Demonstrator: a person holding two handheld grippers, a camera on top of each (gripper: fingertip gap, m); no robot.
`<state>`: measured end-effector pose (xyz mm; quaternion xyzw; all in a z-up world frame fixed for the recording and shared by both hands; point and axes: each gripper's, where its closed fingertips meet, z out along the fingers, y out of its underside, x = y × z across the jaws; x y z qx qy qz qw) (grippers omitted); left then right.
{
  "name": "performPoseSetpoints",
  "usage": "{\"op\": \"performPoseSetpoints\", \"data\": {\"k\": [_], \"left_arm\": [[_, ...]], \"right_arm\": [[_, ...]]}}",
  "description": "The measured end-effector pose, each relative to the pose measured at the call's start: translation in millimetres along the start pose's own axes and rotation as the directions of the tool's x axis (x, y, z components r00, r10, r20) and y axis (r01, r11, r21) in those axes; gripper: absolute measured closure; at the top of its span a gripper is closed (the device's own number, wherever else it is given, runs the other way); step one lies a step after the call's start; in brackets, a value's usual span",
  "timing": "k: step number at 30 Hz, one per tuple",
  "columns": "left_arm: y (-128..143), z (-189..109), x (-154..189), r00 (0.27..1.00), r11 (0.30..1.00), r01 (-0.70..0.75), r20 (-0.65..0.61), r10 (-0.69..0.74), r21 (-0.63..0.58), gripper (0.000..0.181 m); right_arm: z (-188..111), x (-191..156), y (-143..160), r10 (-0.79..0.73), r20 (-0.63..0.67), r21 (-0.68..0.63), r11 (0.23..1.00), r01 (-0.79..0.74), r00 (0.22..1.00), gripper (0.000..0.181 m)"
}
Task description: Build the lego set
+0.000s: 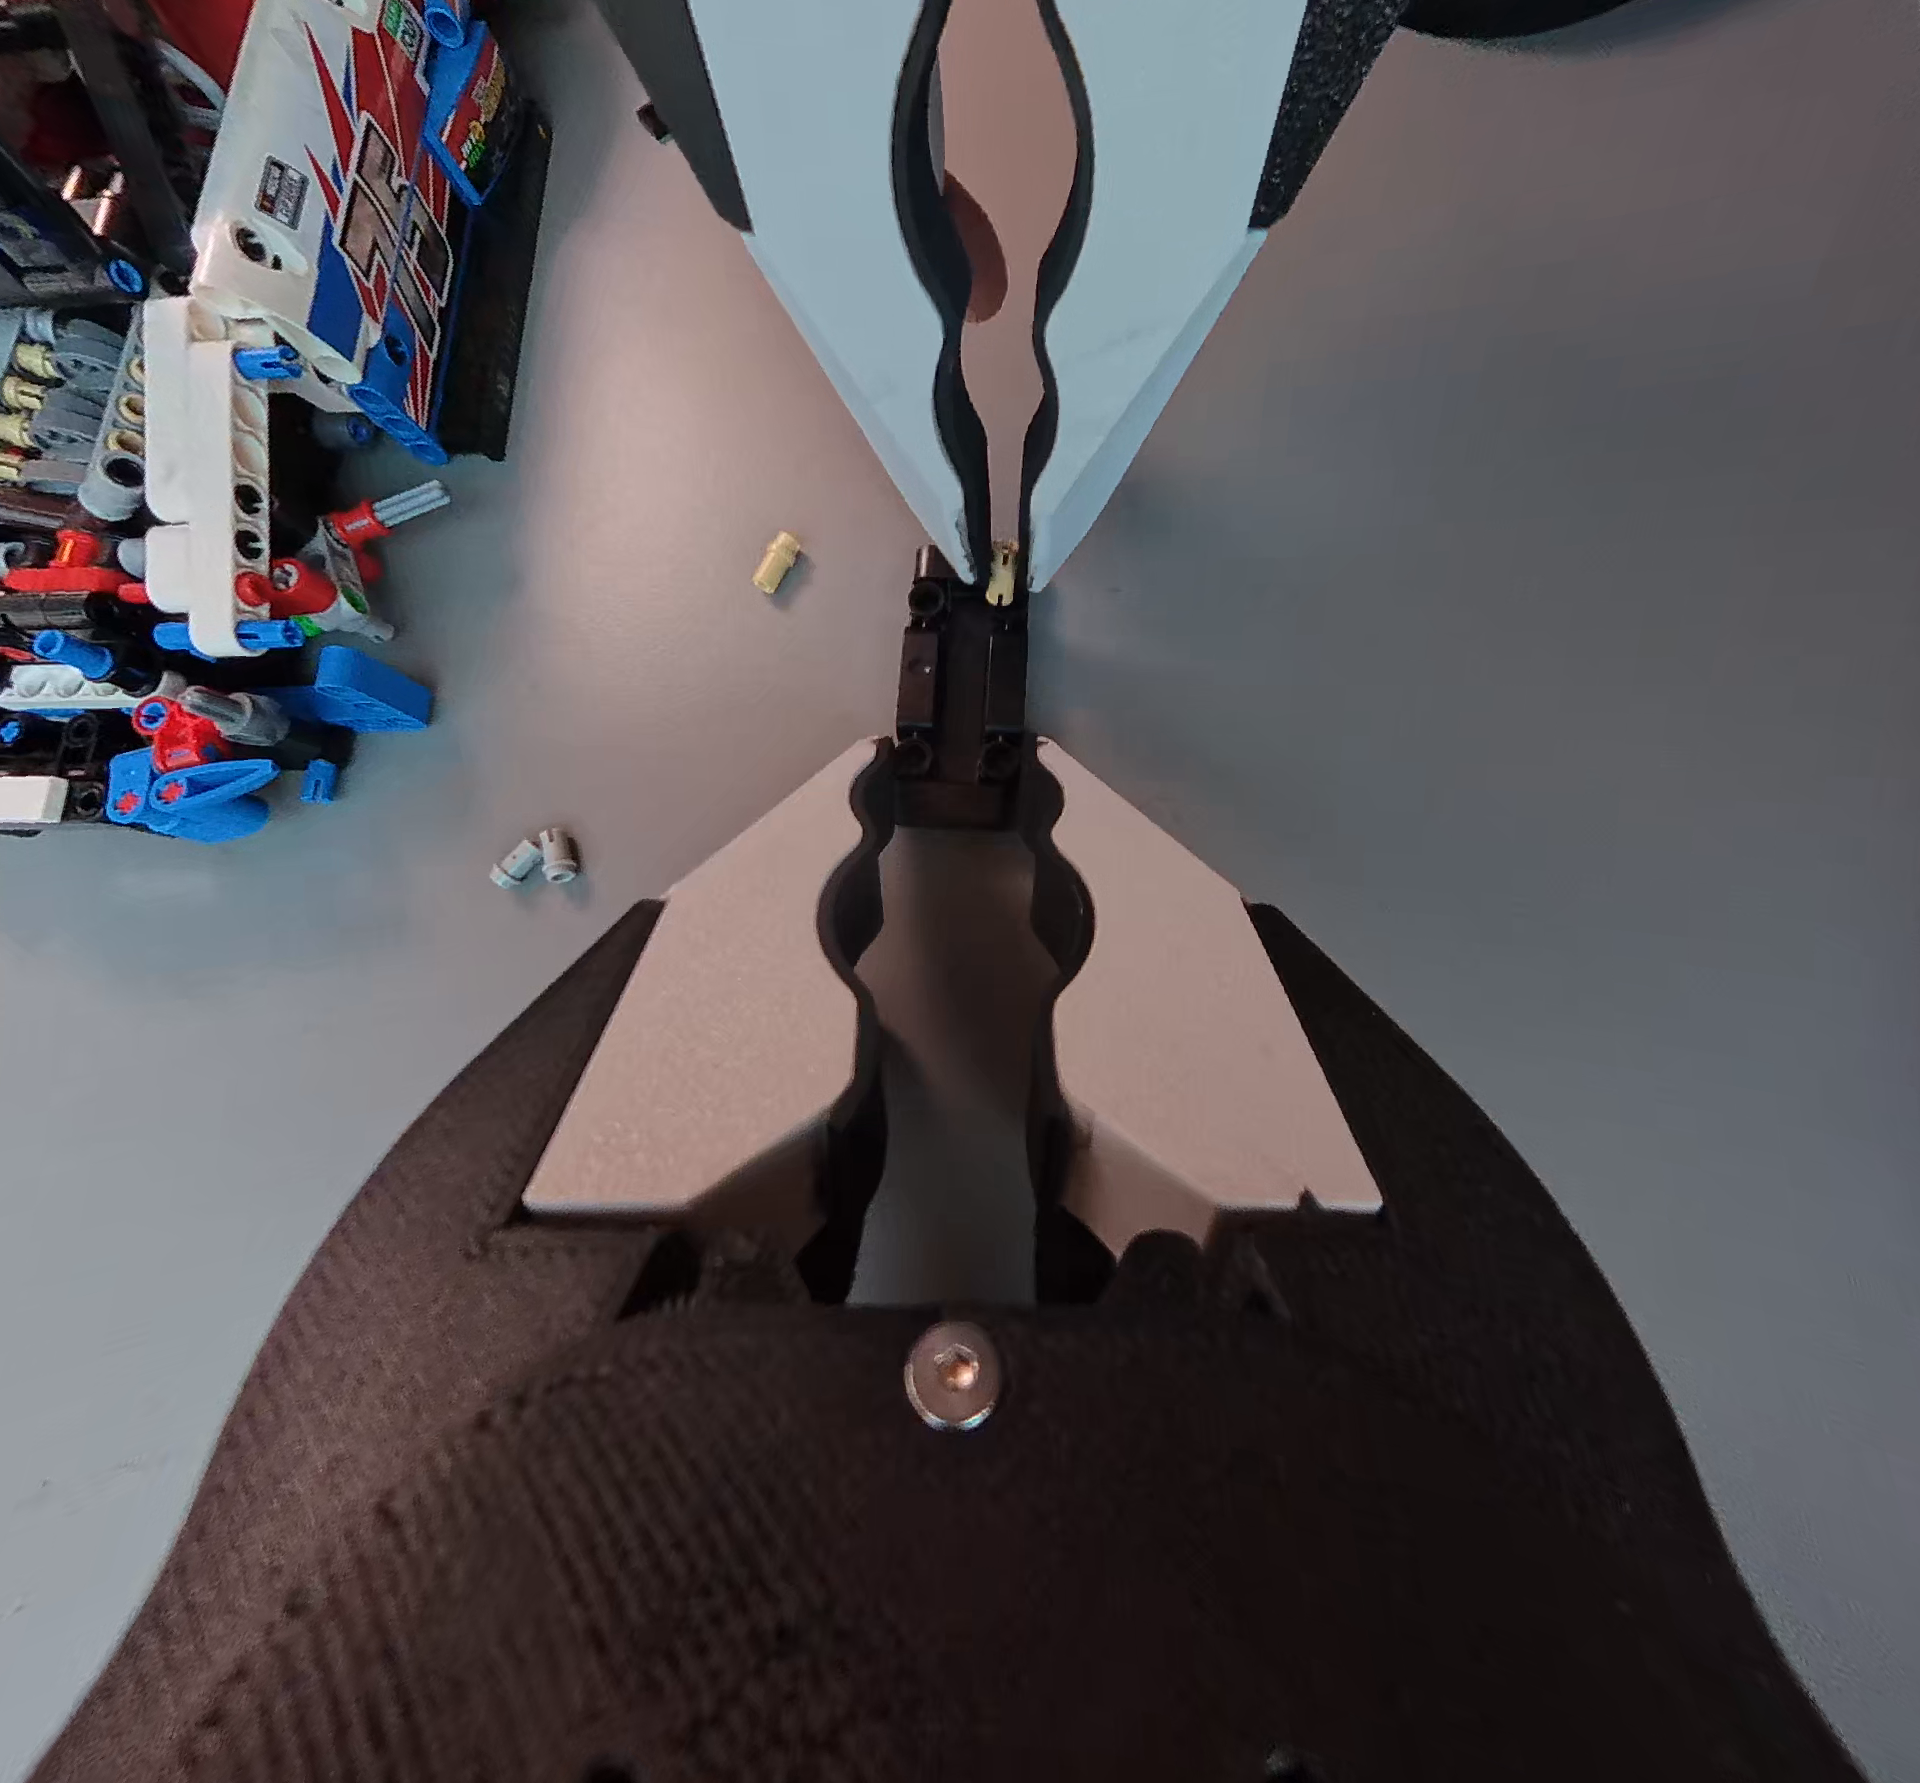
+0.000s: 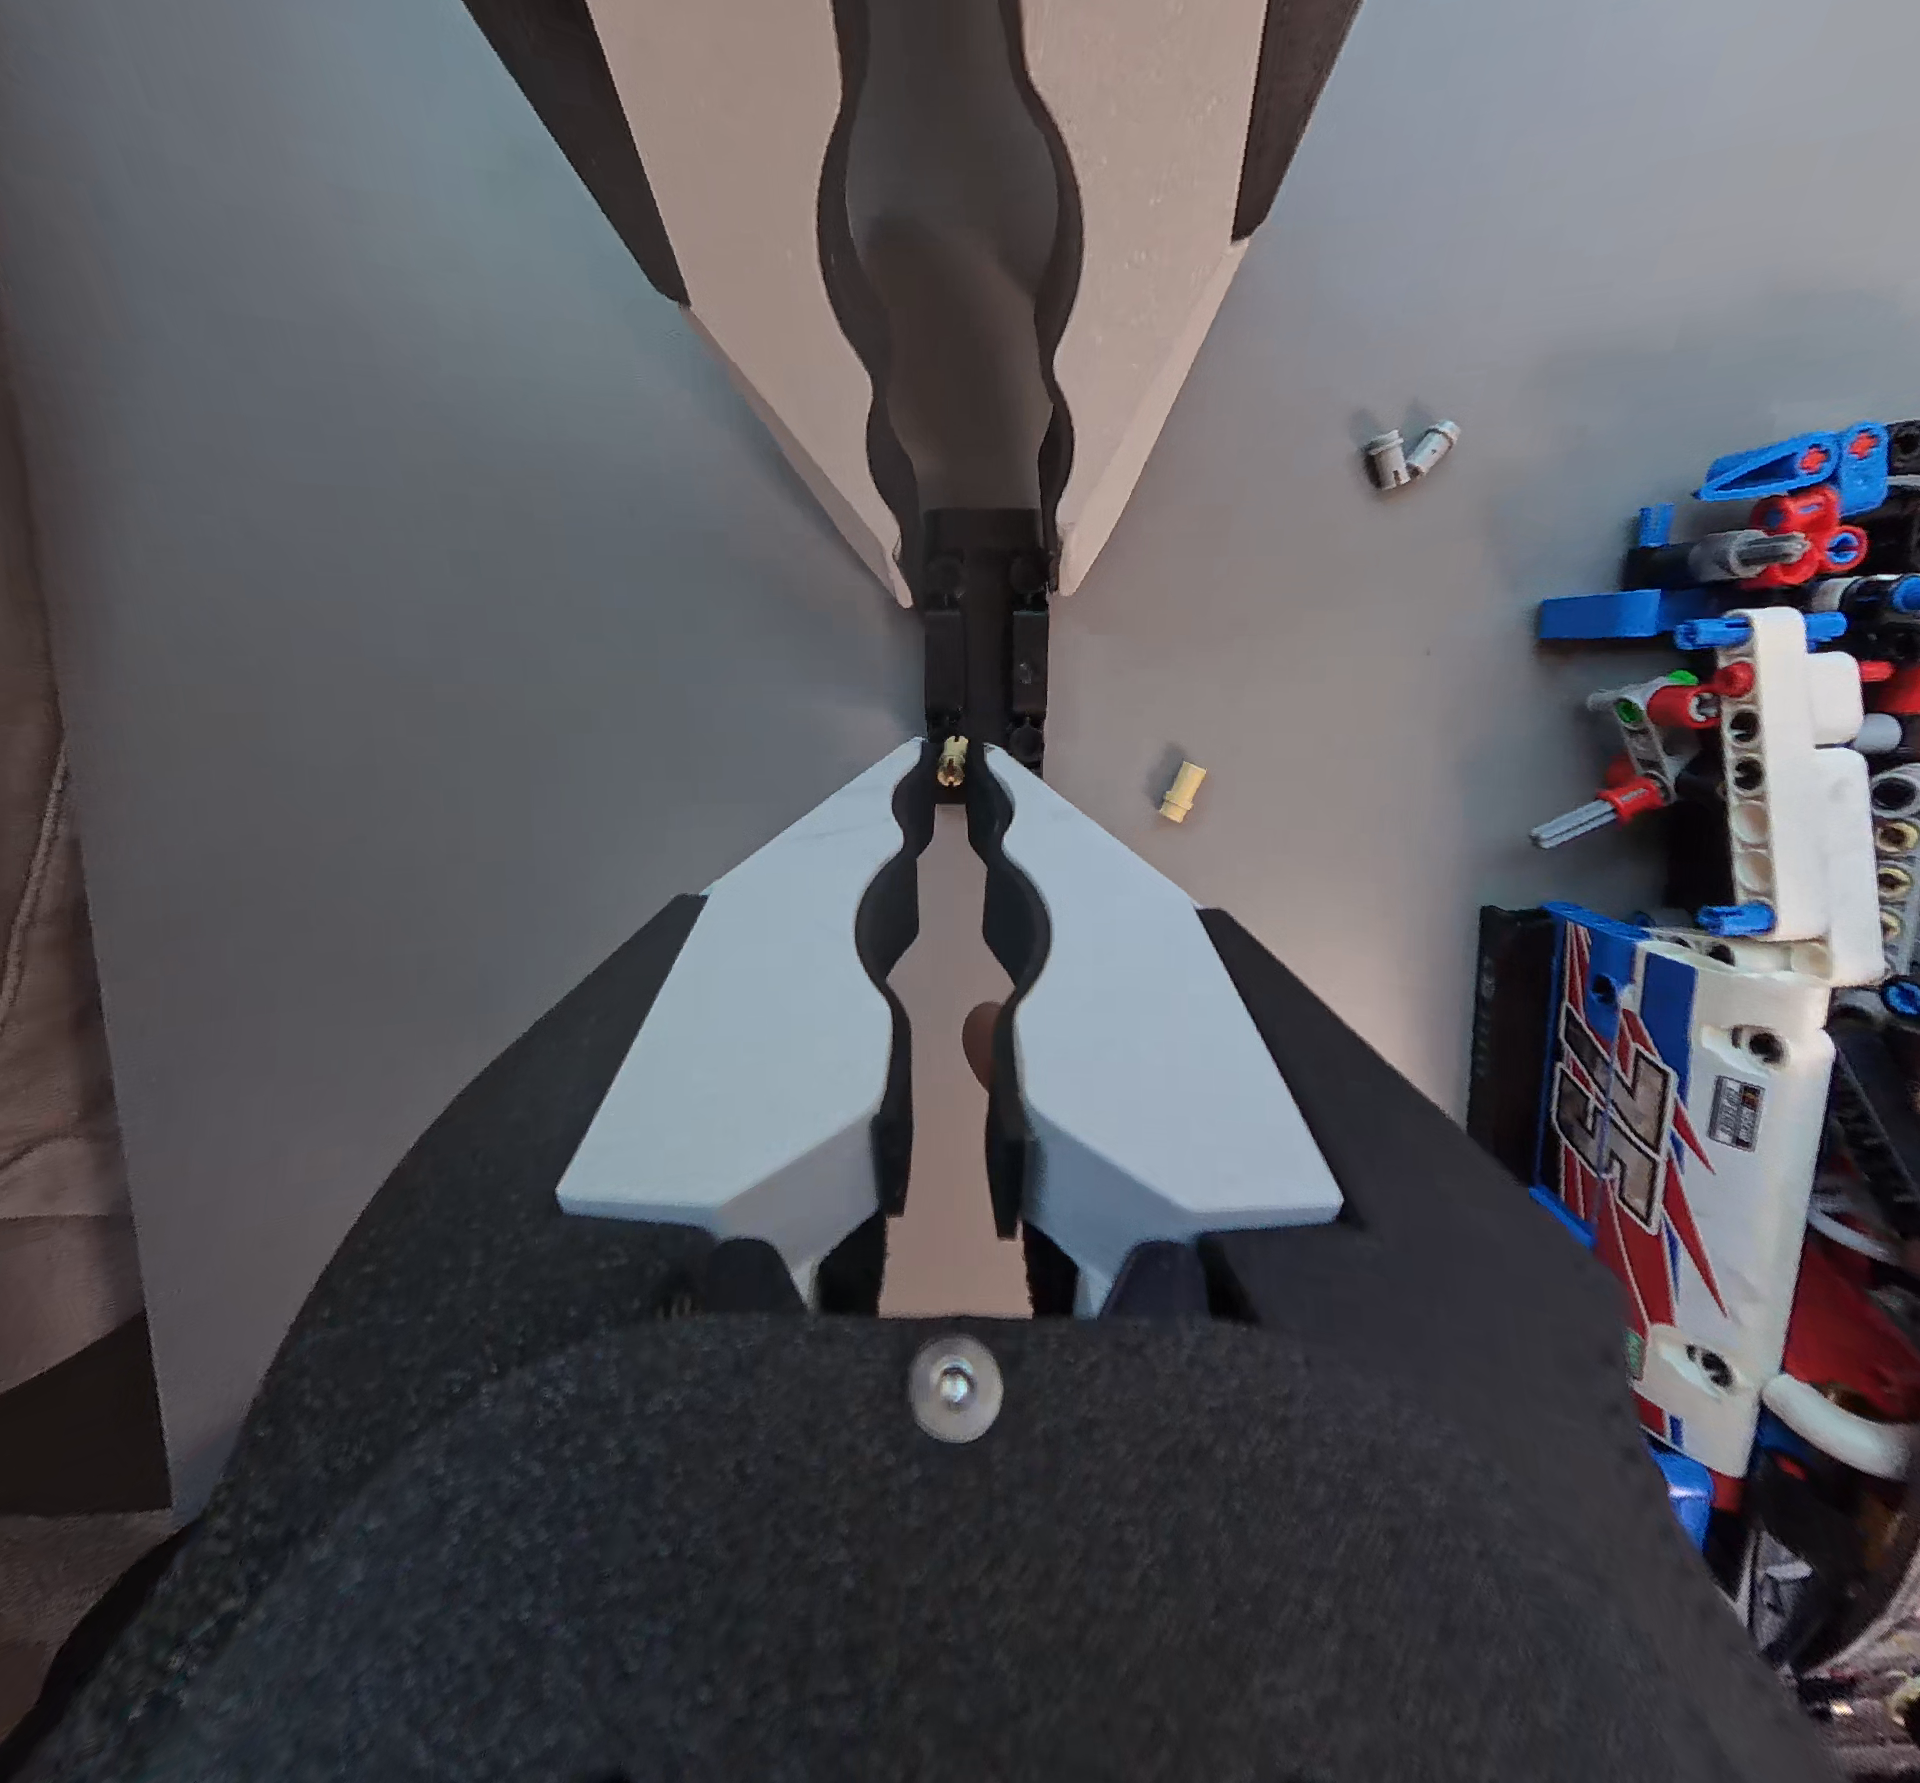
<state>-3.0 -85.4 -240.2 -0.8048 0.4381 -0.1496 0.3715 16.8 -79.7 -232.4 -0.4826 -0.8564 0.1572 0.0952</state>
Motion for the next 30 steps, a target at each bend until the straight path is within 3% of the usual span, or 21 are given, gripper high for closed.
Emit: {"op": "performPoseSetpoints", "data": {"k": [9,30], "left_arm": [[-0.7,0.6,0.4,1.000,1.000,0.004,0.004,-0.004,0.000,0.160],[-0.7,0.5,1.3,1.000,1.000,0.001,-0.001,-0.001,-0.003,0.160]], "right_arm": [[0.7,-0.4,0.7,0.017,0.028,-0.086,0.996,-0.014,0.999,0.179],[1.4,-3.9,0.9,0.067,0.060,-0.106,0.993,-0.060,0.996,0.179]]}}
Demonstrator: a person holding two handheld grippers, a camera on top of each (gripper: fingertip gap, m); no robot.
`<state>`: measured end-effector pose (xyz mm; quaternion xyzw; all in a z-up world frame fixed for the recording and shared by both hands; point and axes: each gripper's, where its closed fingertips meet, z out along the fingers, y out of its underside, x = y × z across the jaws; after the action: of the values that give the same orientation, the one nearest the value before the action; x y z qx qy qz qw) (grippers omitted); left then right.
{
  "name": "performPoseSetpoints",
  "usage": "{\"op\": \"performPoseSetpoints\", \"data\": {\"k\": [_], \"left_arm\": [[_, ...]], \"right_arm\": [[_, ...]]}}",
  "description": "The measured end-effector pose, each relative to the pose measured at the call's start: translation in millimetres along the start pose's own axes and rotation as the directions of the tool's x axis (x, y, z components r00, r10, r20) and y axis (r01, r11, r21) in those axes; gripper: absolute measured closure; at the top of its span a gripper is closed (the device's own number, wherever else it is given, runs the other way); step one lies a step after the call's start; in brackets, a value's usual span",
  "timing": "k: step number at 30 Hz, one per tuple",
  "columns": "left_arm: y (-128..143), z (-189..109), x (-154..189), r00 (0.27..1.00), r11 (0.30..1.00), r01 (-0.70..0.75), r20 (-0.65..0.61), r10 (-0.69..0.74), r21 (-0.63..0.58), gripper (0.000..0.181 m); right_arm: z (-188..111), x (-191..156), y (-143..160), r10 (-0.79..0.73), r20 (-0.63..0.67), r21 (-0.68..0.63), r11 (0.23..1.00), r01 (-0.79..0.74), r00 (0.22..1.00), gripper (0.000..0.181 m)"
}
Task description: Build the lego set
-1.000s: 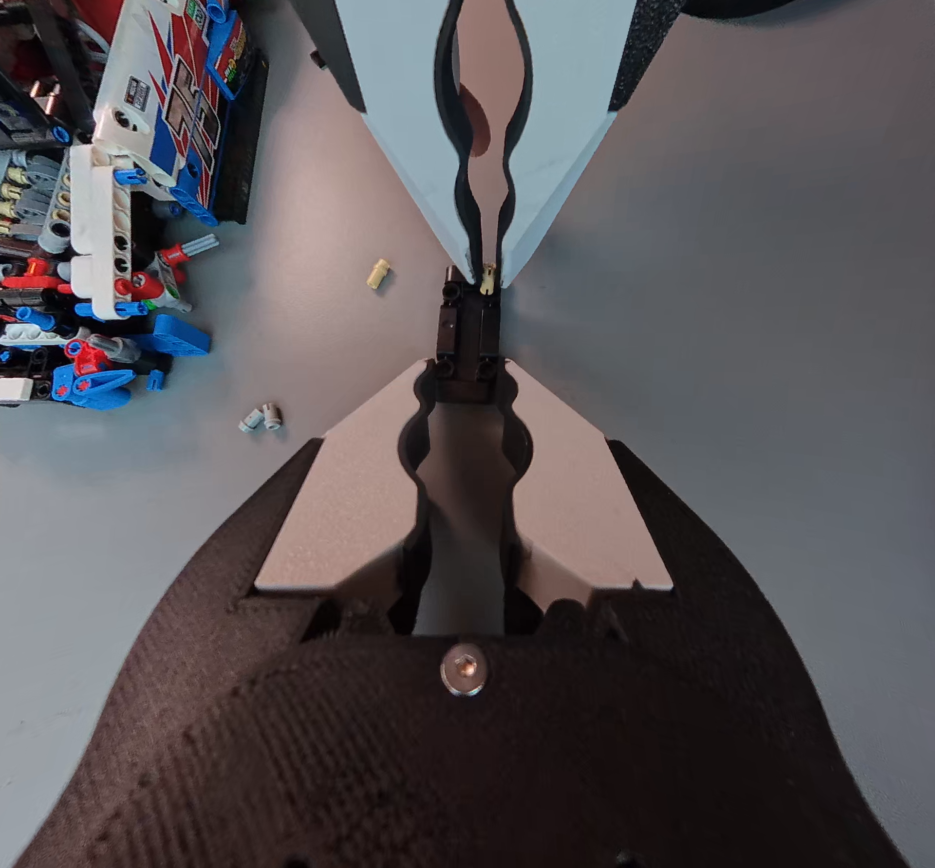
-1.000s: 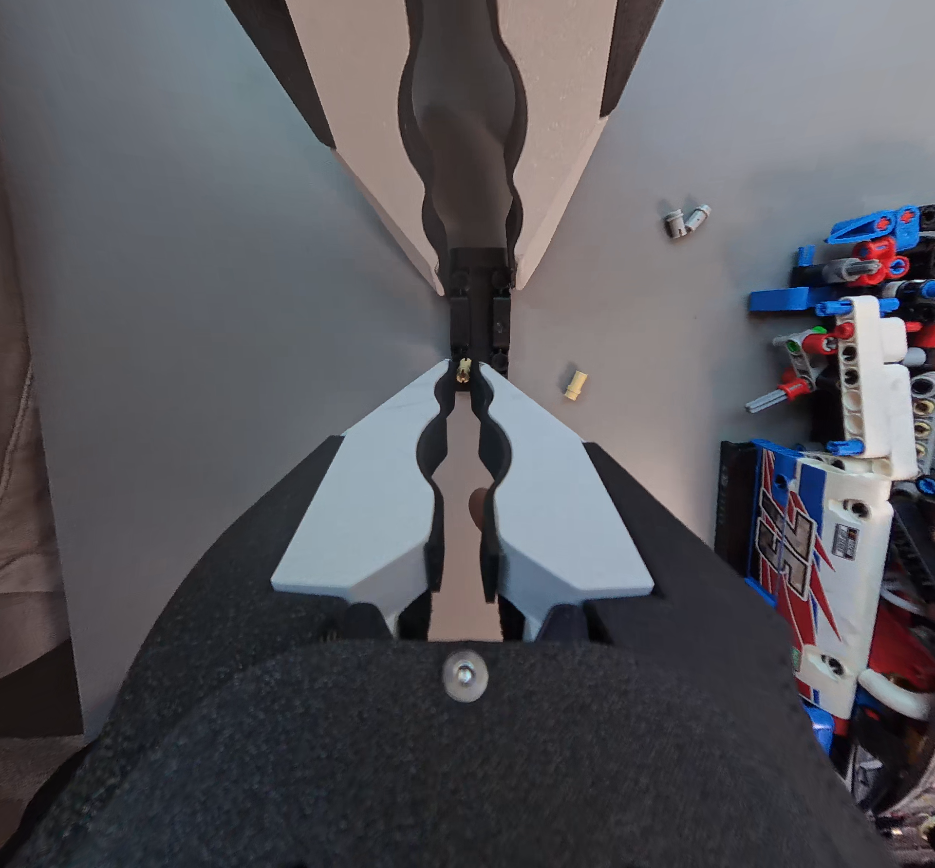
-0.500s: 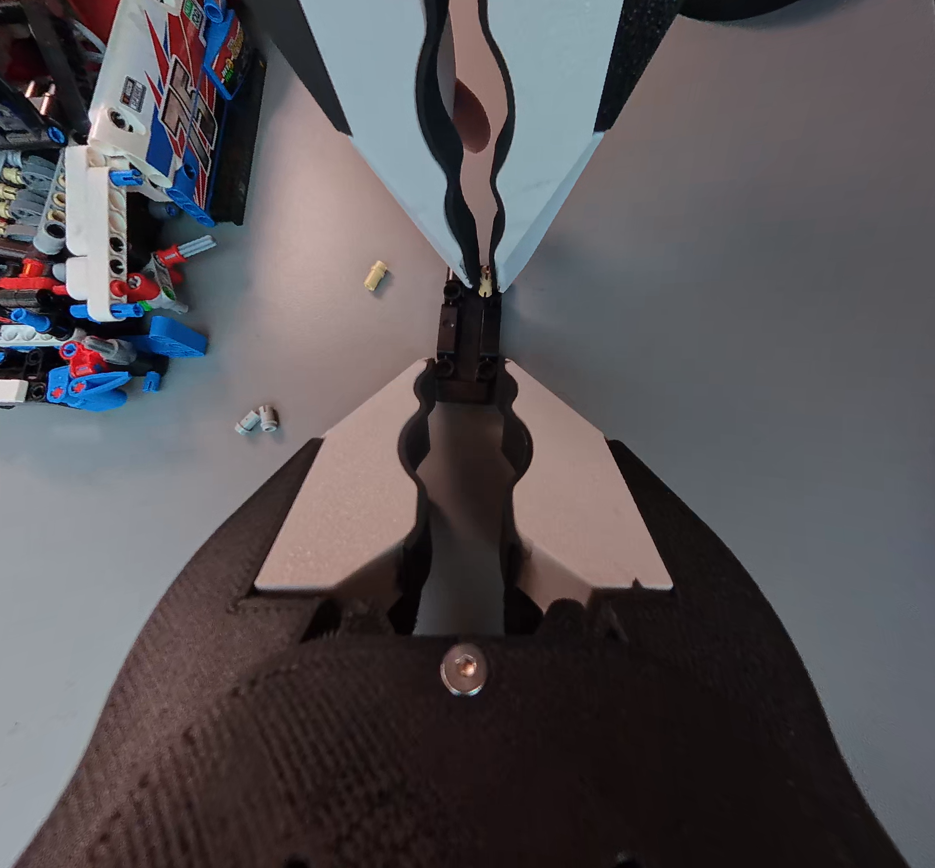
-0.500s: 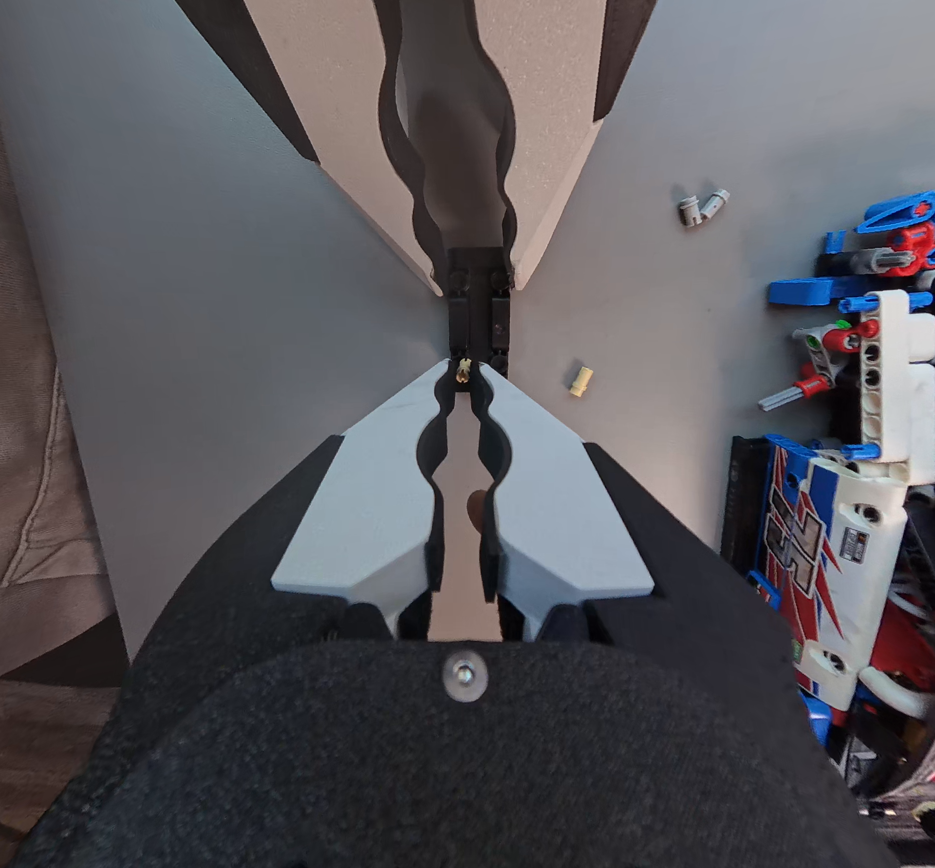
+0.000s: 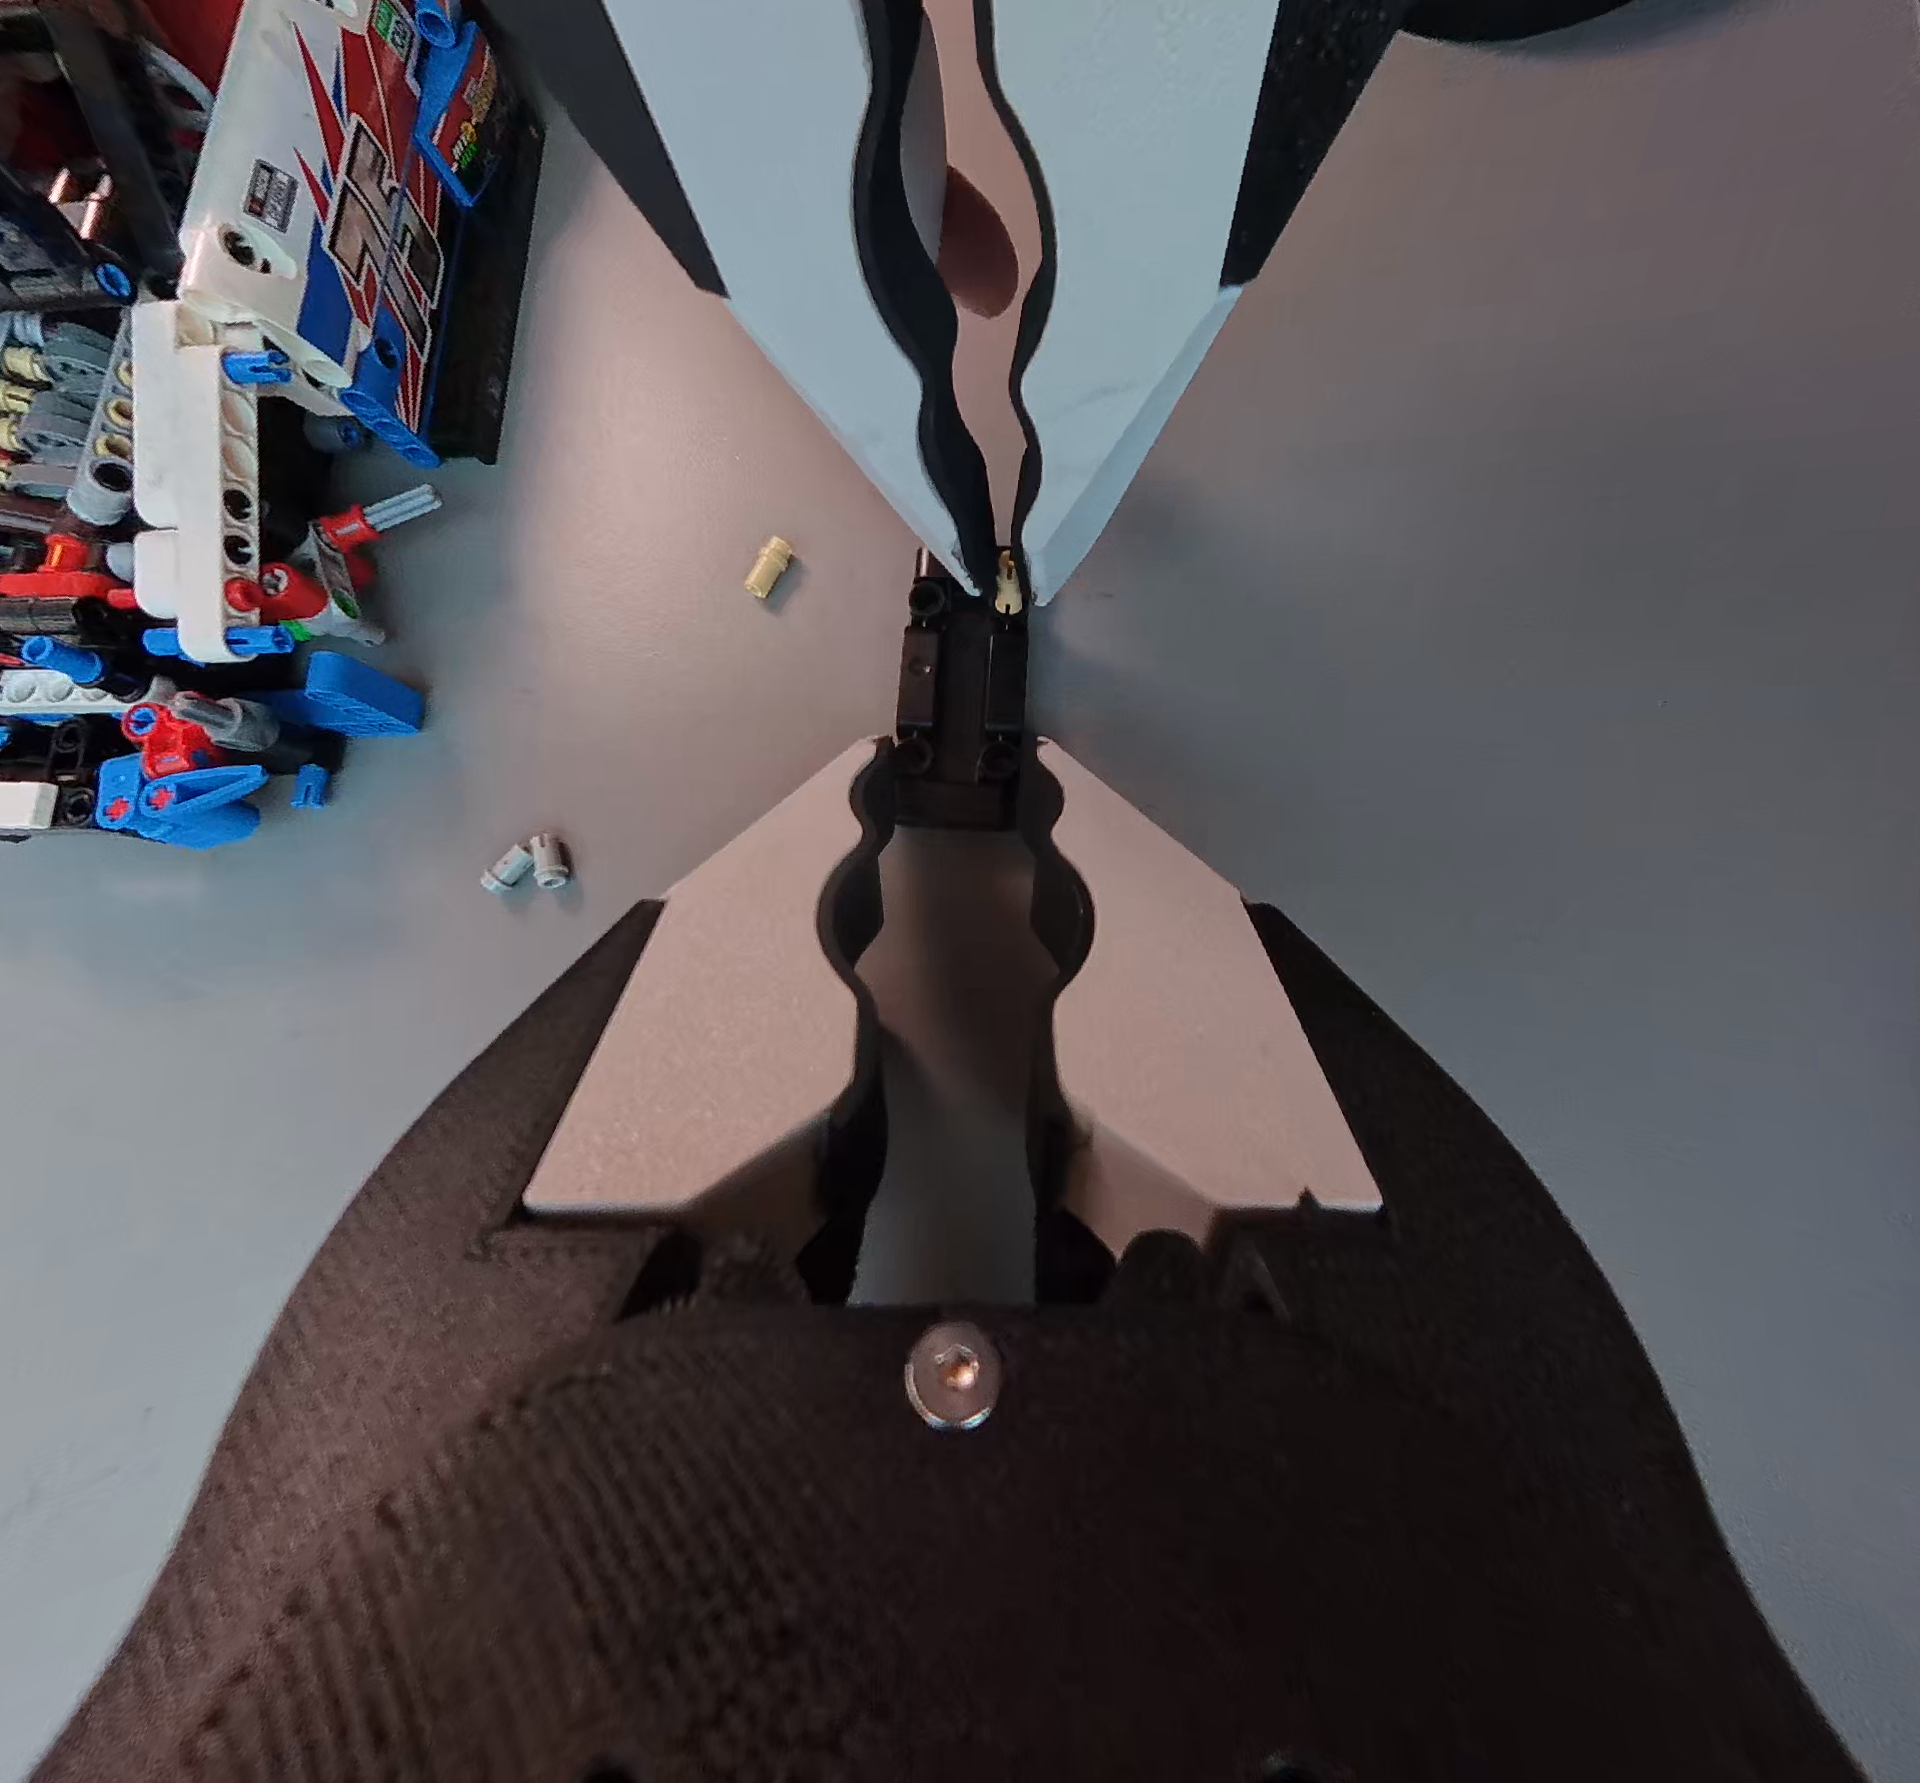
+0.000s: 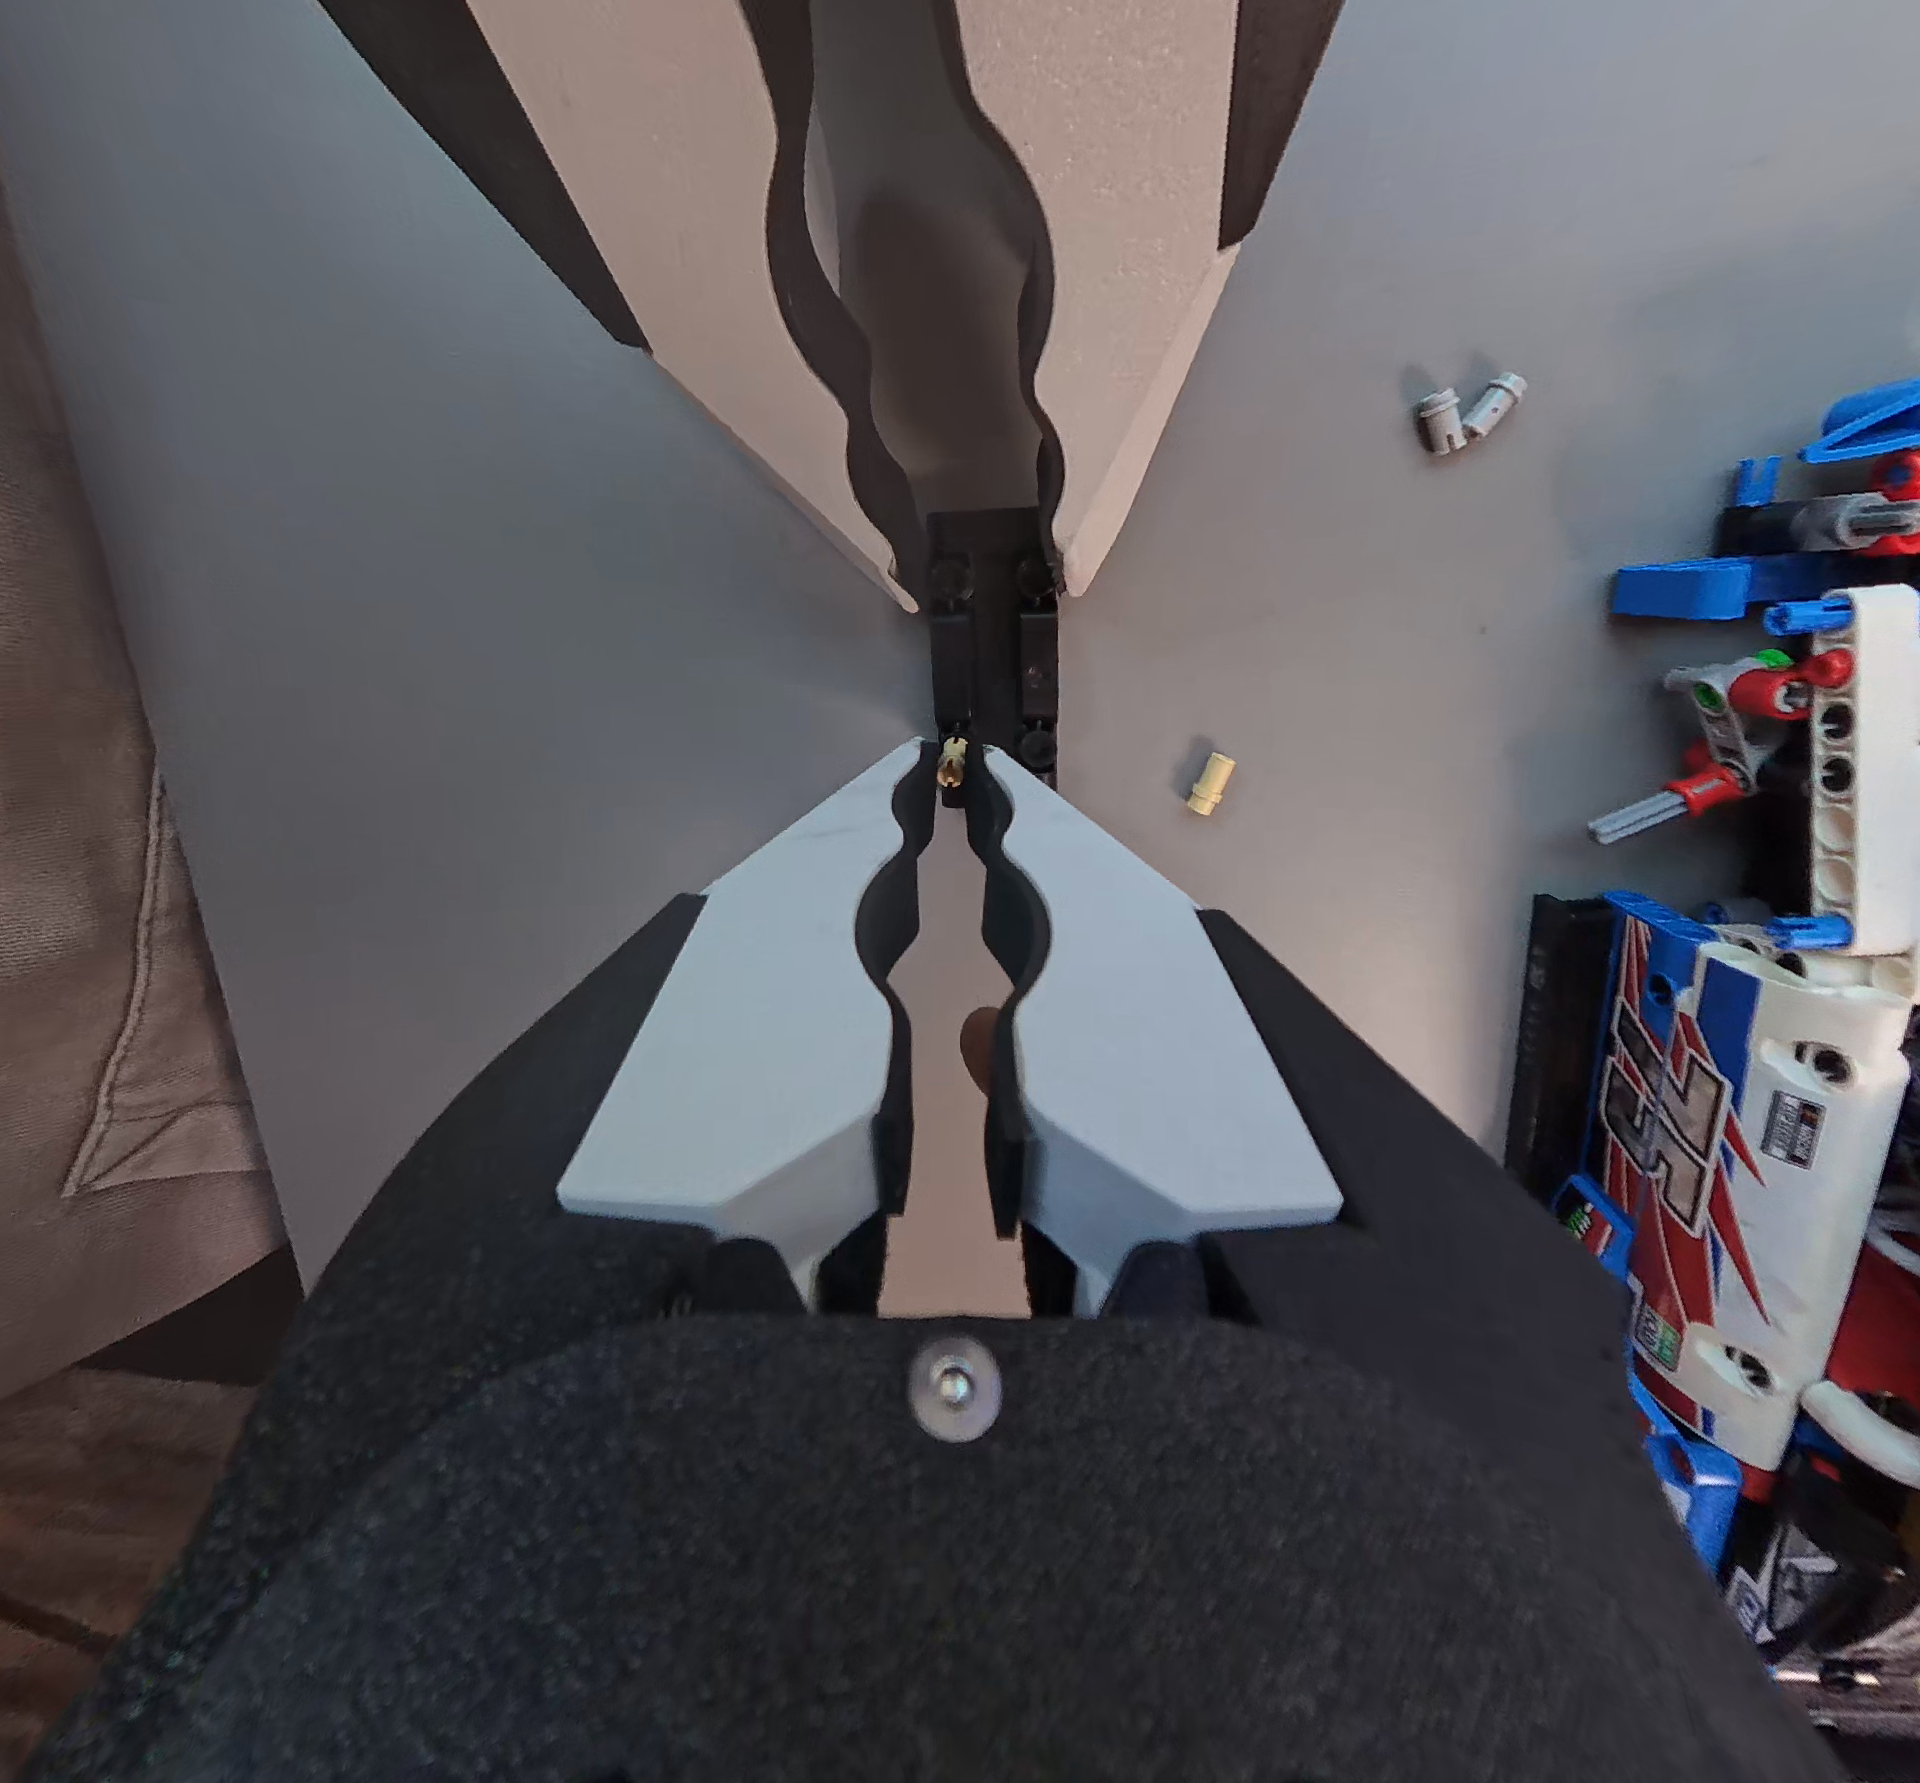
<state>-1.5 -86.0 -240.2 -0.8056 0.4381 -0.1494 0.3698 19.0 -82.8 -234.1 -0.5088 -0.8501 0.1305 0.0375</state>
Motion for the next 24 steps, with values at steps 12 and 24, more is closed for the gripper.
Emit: {"op": "performPoseSetpoints", "data": {"k": [12,24], "left_arm": [[0.1,-0.1,0.1,1.000,1.000,0.006,0.002,-0.006,-0.005,0.160],[0.2,0.0,0.0,1.000,1.000,0.027,0.005,-0.027,-0.006,0.160]], "right_arm": [[1.1,1.5,-2.1,-0.010,-0.068,0.012,1.000,0.011,0.998,0.180],[2.3,1.2,-1.9,-0.056,-0.046,0.003,0.998,0.057,0.997,0.180]]}}
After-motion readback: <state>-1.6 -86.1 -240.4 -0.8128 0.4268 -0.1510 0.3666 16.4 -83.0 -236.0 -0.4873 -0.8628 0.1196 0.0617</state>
